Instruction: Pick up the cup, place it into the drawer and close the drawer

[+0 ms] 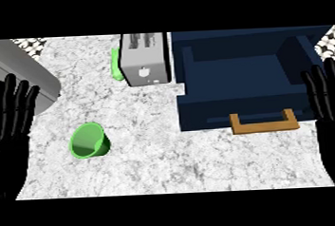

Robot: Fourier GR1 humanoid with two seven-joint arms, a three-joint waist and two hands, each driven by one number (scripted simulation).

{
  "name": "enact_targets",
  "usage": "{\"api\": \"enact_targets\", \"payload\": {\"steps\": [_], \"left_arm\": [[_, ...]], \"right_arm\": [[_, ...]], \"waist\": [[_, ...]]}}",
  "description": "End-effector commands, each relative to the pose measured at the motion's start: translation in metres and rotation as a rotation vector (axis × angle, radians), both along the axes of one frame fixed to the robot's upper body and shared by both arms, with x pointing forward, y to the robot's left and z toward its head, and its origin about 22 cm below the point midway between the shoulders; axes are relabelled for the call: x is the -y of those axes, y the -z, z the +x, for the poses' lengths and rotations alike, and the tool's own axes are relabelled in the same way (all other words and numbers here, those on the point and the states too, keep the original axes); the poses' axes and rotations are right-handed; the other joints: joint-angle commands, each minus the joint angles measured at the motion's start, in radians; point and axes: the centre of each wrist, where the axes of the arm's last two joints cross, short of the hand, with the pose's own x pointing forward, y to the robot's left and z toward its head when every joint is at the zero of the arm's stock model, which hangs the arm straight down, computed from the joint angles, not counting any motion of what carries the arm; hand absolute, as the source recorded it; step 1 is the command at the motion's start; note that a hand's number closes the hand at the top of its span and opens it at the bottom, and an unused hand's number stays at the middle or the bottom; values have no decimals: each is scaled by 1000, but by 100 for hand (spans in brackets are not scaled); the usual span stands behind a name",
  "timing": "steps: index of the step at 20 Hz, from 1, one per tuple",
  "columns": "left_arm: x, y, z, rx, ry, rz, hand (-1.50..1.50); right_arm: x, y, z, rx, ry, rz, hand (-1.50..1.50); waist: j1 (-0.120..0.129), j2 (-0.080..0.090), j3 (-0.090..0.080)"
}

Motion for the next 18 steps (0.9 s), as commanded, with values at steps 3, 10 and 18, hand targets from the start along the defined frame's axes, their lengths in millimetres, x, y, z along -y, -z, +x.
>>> {"api": "enact_targets", "payload": {"steps": [3, 10, 18], "left_arm": [[-11, -6, 0, 17, 310, 23, -150], [-53, 34, 19, -221, 559, -220, -150], [-103, 68, 73, -298, 519, -171, -150]], "right_arm": [[11, -5, -9, 28, 14, 26, -150], [-5, 5, 12, -127, -131, -54, -150], [-11, 7, 34, -133, -148, -45, -150]], "waist": [[22, 16, -45], [34, 26, -47], [24, 22, -45]]}}
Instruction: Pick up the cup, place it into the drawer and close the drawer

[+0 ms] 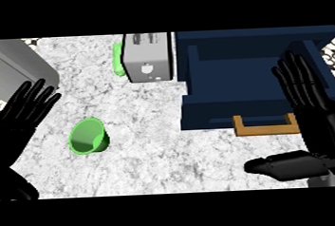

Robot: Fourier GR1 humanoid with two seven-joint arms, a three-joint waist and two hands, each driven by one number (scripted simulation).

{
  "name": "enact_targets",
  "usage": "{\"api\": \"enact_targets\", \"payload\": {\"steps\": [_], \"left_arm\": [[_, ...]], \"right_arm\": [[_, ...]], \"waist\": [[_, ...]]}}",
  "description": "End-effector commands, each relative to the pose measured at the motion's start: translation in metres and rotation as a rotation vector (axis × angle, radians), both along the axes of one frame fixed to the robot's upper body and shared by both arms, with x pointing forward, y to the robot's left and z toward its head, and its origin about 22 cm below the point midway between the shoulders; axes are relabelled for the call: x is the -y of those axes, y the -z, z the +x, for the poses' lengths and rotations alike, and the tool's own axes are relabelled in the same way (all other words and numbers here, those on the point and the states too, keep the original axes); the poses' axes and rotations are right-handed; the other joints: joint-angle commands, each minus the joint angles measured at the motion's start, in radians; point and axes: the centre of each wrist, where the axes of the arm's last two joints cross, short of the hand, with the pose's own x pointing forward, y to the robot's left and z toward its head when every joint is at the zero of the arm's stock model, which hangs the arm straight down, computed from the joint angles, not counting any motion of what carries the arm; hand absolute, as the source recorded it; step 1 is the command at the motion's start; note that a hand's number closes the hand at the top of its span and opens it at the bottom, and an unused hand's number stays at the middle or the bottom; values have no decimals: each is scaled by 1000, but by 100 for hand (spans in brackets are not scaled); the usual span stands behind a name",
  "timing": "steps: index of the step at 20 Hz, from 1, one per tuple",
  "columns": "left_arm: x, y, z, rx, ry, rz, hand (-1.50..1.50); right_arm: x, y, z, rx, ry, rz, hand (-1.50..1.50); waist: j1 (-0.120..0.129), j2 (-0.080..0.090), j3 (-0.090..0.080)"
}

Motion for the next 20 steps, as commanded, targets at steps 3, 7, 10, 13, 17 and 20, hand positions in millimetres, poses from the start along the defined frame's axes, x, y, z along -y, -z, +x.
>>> {"api": "enact_targets", "payload": {"steps": [3, 7, 10, 13, 17, 20], "left_arm": [[-29, 44, 17, -61, -16, 14, -150], [-13, 65, 31, -107, -45, 81, -150], [-26, 89, 26, -132, -45, 71, -150], [-50, 96, 29, -133, -94, 116, -150], [-36, 136, 24, -158, -82, 150, -150], [-42, 147, 28, -176, -98, 145, -150]], "right_arm": [[3, -13, 8, 12, 3, -17, -150], [-2, -15, 10, 25, -12, 4, -150], [18, -9, 19, 16, -24, -14, -150], [3, 0, 27, 25, -11, -36, -150], [4, -22, 26, 36, -19, -10, -150], [10, -15, 35, 33, 4, -16, -150]], "waist": [[-3, -1, 0], [-5, -1, 0], [-3, -2, 0], [-3, 0, -1], [-12, 1, -1], [-7, 0, -1]]}}
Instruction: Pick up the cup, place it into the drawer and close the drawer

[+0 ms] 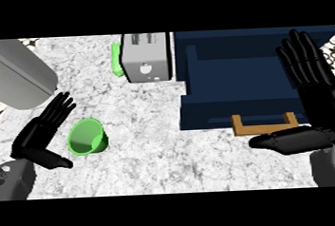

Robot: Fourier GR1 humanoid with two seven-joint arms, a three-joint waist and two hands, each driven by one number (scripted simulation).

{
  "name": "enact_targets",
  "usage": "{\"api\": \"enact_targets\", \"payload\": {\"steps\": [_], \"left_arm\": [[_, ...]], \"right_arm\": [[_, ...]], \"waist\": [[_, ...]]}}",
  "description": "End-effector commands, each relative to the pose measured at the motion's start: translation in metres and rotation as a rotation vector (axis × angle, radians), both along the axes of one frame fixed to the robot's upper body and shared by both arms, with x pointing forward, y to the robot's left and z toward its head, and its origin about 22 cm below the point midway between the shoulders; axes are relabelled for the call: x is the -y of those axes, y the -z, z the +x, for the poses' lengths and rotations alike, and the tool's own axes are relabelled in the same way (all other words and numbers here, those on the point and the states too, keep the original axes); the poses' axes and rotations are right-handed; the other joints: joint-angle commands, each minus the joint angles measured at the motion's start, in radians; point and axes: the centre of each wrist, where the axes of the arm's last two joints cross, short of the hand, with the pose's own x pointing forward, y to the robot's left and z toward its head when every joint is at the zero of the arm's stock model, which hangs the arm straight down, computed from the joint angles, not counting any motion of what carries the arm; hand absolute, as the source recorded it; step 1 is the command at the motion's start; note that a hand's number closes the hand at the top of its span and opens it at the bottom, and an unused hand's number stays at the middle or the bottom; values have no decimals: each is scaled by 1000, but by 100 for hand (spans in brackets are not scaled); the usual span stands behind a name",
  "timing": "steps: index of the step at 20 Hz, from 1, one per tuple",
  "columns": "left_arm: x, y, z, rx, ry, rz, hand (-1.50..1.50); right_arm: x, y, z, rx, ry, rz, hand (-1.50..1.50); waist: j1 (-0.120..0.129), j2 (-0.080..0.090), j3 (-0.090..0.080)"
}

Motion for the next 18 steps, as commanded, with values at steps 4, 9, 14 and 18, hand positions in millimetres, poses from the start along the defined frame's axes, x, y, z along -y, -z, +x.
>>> {"api": "enact_targets", "payload": {"steps": [4, 9, 14, 18], "left_arm": [[-2, 41, -6, -16, -17, 11, -150], [0, 58, -17, -2, -35, 14, -150], [9, 70, -23, 25, -30, 2, -150], [13, 78, -30, 43, -41, -19, -150]], "right_arm": [[15, -23, -4, -3, 4, -10, -150], [17, -13, 3, 14, 7, 19, -150], [7, -17, 0, 22, -15, 6, -150], [7, -18, 5, 9, -6, 0, -150]], "waist": [[-16, 3, -2], [-17, 7, -3], [-18, 7, -3], [-23, 11, -5]]}}
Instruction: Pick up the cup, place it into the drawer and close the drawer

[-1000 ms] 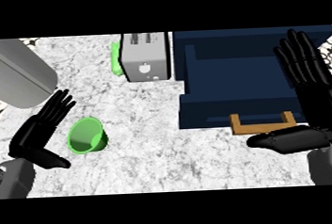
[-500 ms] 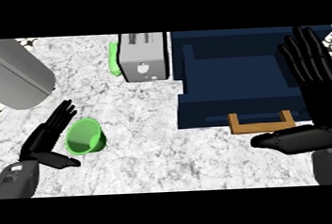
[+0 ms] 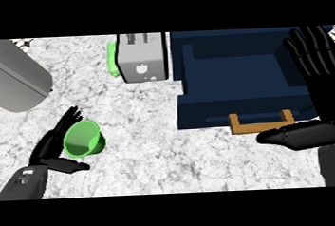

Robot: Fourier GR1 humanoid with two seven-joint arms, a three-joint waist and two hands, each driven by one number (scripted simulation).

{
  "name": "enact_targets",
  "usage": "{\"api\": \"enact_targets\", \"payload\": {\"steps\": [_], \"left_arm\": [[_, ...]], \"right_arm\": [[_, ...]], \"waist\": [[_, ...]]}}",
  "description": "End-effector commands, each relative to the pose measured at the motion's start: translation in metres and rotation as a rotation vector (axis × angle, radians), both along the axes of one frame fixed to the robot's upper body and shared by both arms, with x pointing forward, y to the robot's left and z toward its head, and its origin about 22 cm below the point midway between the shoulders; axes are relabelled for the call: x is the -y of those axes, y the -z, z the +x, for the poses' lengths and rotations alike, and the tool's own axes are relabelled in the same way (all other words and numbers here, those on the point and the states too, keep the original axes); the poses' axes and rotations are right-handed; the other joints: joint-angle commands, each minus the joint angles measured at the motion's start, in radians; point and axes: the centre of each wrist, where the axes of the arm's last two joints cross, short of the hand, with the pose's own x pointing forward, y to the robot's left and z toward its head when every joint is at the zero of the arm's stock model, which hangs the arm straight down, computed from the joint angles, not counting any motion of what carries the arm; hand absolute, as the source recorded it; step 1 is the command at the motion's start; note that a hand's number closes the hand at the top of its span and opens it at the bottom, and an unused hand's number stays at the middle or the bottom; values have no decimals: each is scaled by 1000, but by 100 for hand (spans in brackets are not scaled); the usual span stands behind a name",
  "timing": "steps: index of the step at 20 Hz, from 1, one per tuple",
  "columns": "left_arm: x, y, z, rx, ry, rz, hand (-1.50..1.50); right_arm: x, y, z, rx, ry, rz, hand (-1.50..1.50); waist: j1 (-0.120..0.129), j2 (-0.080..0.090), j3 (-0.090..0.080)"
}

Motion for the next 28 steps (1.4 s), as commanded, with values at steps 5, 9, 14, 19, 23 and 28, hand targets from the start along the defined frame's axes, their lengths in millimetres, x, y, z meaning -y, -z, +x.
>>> {"api": "enact_targets", "payload": {"steps": [5, 9, 14, 19, 23, 28], "left_arm": [[12, 14, -7, 90, 57, -118, -150], [21, 10, 5, 105, 111, -126, -150], [54, 18, 11, 112, 109, -152, -150], [38, 8, 17, 61, 179, -243, -150], [65, 24, 7, 84, 226, -332, 150], [58, 4, 27, 342, 42, -120, 150]], "right_arm": [[1, 10, -2, -11, -2, 1, -150], [-6, 6, 8, -3, -3, 5, -150], [-3, -9, 8, 3, -29, 2, -150], [-12, 4, 3, -13, -11, -10, -150], [10, -2, 11, -17, 16, -22, -150], [13, -1, 4, -7, -9, -45, -150]], "waist": [[-7, 4, -1], [-4, 6, -1], [-13, 5, -2], [-5, 2, -1], [-2, 5, -2], [-8, 3, -1]]}}
